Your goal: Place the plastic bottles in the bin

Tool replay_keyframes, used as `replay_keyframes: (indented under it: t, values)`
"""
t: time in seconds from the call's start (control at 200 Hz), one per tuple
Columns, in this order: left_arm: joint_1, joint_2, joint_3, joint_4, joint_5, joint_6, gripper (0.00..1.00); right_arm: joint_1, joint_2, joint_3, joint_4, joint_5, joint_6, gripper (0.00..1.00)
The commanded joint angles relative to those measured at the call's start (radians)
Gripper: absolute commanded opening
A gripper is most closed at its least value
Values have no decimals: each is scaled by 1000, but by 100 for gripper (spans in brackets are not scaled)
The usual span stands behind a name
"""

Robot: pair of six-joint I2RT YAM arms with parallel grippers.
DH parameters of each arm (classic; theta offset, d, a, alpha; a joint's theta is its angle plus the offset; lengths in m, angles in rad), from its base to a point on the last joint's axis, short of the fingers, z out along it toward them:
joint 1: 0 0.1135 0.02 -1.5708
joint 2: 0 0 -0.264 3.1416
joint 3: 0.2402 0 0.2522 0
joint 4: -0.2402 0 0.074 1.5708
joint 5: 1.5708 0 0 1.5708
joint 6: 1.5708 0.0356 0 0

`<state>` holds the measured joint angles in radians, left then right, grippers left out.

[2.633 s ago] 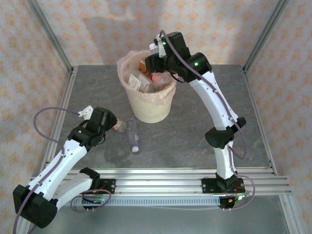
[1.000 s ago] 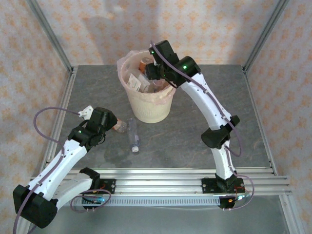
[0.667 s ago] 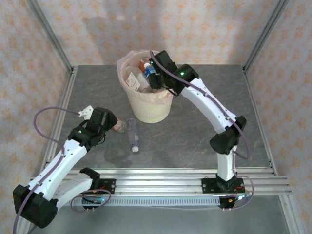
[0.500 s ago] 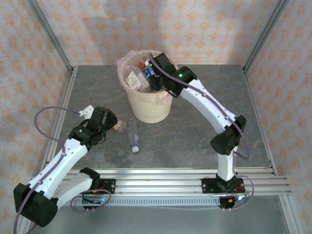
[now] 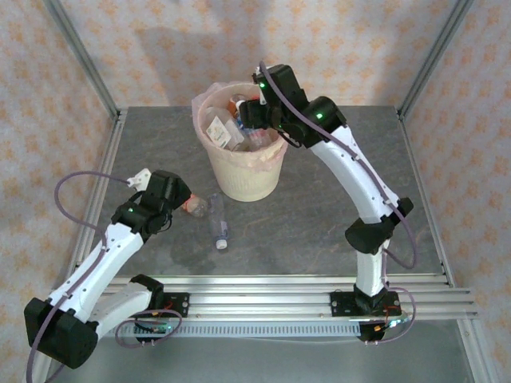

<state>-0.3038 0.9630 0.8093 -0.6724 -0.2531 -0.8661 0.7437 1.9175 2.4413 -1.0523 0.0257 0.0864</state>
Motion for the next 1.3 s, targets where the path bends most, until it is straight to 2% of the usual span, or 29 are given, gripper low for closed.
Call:
replay_keyframes:
  t: [0.0, 0.145, 0.21, 0.24, 0.41, 0.731, 1.296]
  values:
    - [33, 18, 20, 31, 47, 8, 100, 0, -55, -14, -49, -13, 11, 67]
    - [76, 57, 5, 56, 110, -11, 100, 0, -166, -155, 2, 3, 38, 81]
    - [90, 86, -1, 65, 138, -22, 100, 0, -231, -240, 38, 13, 51, 91]
    - [97, 100, -3, 71, 153, -26, 100, 0, -261, -280, 56, 20, 57, 100]
    - [118, 177, -29, 132, 232, -38, 100, 0, -413, -471, 110, 78, 105, 99]
    - [157, 325, -35, 229, 308, -23, 100, 0, -620, -740, 193, 133, 194, 99]
    - [176, 545, -9, 296, 333, -11, 100, 0, -662, -831, 208, 138, 249, 99]
